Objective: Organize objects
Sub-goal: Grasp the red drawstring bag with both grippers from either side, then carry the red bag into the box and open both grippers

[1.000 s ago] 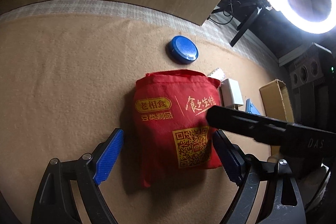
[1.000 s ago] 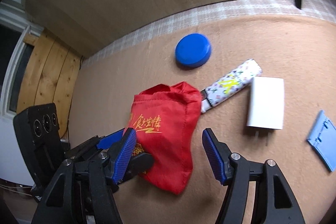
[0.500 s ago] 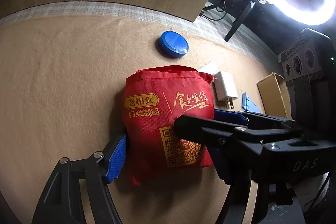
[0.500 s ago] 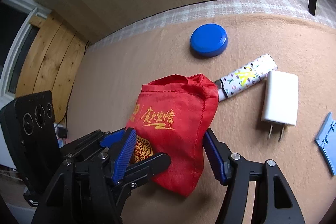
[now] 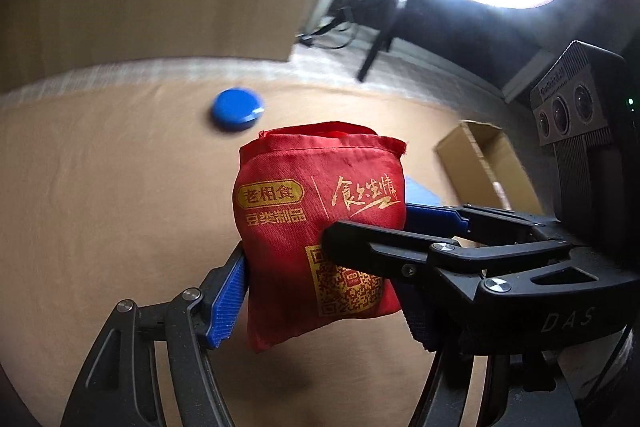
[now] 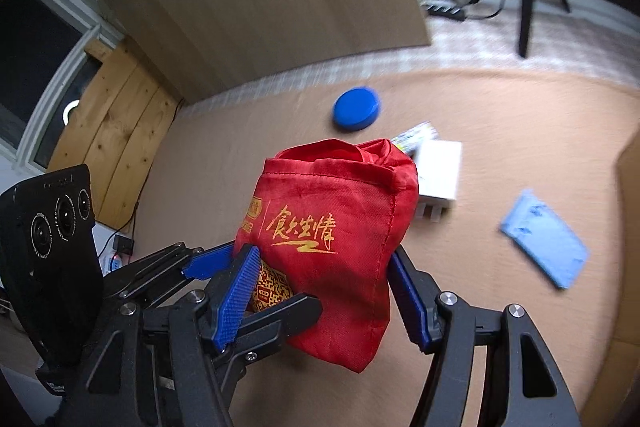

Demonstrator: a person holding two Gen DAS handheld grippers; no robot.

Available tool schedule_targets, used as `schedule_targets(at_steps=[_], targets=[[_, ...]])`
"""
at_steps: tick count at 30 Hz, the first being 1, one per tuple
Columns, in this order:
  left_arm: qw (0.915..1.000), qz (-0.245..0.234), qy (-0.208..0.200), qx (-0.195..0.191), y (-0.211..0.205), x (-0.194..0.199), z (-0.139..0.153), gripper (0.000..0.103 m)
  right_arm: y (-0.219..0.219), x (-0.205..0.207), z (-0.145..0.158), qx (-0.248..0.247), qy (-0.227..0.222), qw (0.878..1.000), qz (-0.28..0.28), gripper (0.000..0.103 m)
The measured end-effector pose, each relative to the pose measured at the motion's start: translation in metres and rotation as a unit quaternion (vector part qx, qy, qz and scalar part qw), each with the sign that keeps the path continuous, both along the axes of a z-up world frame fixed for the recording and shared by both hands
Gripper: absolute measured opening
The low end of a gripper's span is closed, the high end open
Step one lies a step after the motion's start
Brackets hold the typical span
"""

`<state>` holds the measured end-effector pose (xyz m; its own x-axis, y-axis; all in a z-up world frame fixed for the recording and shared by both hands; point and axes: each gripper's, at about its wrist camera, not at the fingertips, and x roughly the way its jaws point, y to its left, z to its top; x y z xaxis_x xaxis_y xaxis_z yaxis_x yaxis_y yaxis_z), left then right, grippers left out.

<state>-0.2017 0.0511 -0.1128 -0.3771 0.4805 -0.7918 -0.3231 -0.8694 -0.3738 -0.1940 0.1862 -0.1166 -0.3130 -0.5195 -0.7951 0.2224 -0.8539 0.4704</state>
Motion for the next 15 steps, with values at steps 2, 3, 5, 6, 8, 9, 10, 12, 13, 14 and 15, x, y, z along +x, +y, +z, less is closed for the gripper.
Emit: schedule_targets(at_steps=[2,3,5,6,8,9,10,12,13,14,15], targets=[[0.9999,-0.011,0.008,0.001,0.015,0.004,0.007,0.071,0.015,0.003,0.008,0.001,0.007,1.0,-0.011,0.061],[0.9997,-0.02,0.014,0.003,0.027,0.005,0.012,0.071,0.028,0.007,0.011,0.001,0.01,1.0,-0.018,0.061],[0.9993,-0.031,0.019,0.005,0.043,0.006,0.019,0.07,0.048,0.01,0.018,0.001,0.017,0.999,-0.031,0.061],[0.9989,-0.04,0.023,0.007,0.056,0.007,0.023,0.07,0.056,0.011,0.021,0.003,0.019,0.999,-0.036,0.061],[0.9982,-0.052,0.028,0.009,0.074,0.008,0.029,0.07,0.075,0.014,0.027,0.008,0.026,0.999,-0.047,0.061],[0.9977,-0.06,0.031,0.011,0.086,0.009,0.032,0.07,0.085,0.016,0.03,0.01,0.03,0.998,-0.053,0.061],[0.9973,-0.065,0.032,0.012,0.096,0.009,0.034,0.07,0.098,0.018,0.032,0.013,0.032,0.998,-0.06,0.061],[0.9961,-0.079,0.036,0.016,0.118,0.009,0.037,0.07,0.118,0.022,0.035,0.016,0.036,0.997,-0.071,0.061],[0.9956,-0.084,0.037,0.017,0.128,0.009,0.038,0.07,0.128,0.024,0.036,0.018,0.037,0.996,-0.075,0.061],[0.9951,-0.09,0.037,0.018,0.138,0.009,0.039,0.07,0.141,0.025,0.038,0.02,0.038,0.996,-0.081,0.061],[0.9944,-0.096,0.039,0.019,0.151,0.009,0.04,0.07,0.149,0.027,0.039,0.021,0.04,0.995,-0.086,0.061]])
